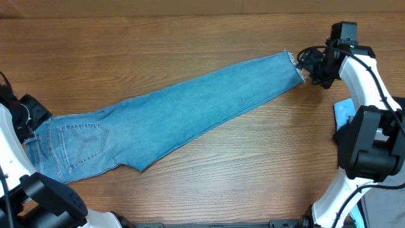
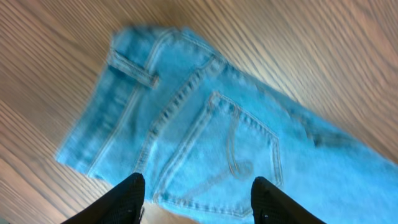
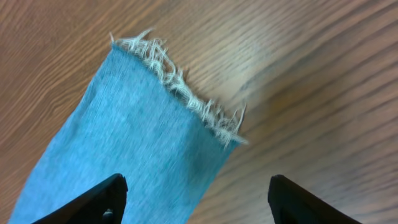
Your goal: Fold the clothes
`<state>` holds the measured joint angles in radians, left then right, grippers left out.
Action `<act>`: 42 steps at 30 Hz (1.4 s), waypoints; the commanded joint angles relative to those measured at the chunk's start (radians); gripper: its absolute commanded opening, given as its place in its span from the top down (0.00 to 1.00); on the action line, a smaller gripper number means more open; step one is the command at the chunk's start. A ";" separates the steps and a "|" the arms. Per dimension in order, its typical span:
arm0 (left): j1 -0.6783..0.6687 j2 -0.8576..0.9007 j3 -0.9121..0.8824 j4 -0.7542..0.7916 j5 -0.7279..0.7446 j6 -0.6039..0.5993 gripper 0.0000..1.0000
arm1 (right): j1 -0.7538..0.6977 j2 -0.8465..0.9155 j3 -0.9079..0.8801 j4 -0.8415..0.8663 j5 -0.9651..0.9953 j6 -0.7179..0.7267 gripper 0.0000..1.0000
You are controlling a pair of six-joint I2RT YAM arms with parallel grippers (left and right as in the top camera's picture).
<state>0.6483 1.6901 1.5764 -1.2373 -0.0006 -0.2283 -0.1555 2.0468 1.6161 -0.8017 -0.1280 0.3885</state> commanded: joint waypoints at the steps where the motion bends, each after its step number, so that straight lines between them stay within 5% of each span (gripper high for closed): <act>1: -0.010 -0.023 0.014 -0.043 0.102 0.062 0.42 | 0.003 0.069 -0.012 0.055 0.056 -0.068 0.18; 4: -0.024 -0.023 0.014 -0.060 0.106 0.072 0.42 | 0.003 0.123 -0.012 0.098 0.008 -0.072 0.22; 7: -0.043 -0.023 0.014 -0.065 0.106 0.081 0.41 | 0.004 0.175 -0.012 0.116 -0.044 -0.075 0.39; 9: -0.055 -0.023 0.014 -0.065 0.106 0.086 0.41 | 0.003 0.188 -0.012 0.116 -0.071 -0.076 0.53; 11: -0.066 -0.023 0.014 -0.064 0.105 0.095 0.41 | 0.003 0.185 -0.010 0.117 -0.100 -0.104 0.75; 12: -0.074 -0.023 0.014 -0.064 0.103 0.099 0.41 | 0.000 0.171 -0.003 0.108 -0.121 -0.134 0.94; 13: -0.079 -0.023 0.014 -0.064 0.103 0.102 0.41 | -0.007 0.159 0.004 0.094 -0.118 -0.135 0.96; 23: -0.206 -0.021 -0.012 -0.031 0.119 0.176 0.40 | -0.235 -0.024 0.100 -0.109 -0.058 -0.018 0.96; 24: -0.230 -0.021 -0.045 -0.001 0.106 0.177 0.43 | -0.243 -0.032 0.100 -0.139 -0.056 -0.018 0.96; 26: -0.264 -0.020 -0.138 0.078 0.085 0.169 0.66 | -0.244 -0.035 0.100 -0.169 -0.053 -0.018 0.96; 29: -0.284 -0.010 -0.282 0.205 0.086 0.173 0.81 | -0.244 -0.035 0.100 -0.180 -0.053 -0.018 0.96; 35: -0.273 0.048 -0.531 0.486 -0.013 0.158 0.89 | -0.244 -0.035 0.100 -0.196 -0.053 -0.018 0.96; 42: -0.108 0.138 -0.518 0.517 -0.226 -0.032 0.90 | -0.245 -0.035 0.100 -0.229 -0.048 -0.018 0.96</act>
<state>0.4381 1.7905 1.0409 -0.7212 -0.0662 -0.1780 -0.3992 2.0323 1.6966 -1.0222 -0.1833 0.3664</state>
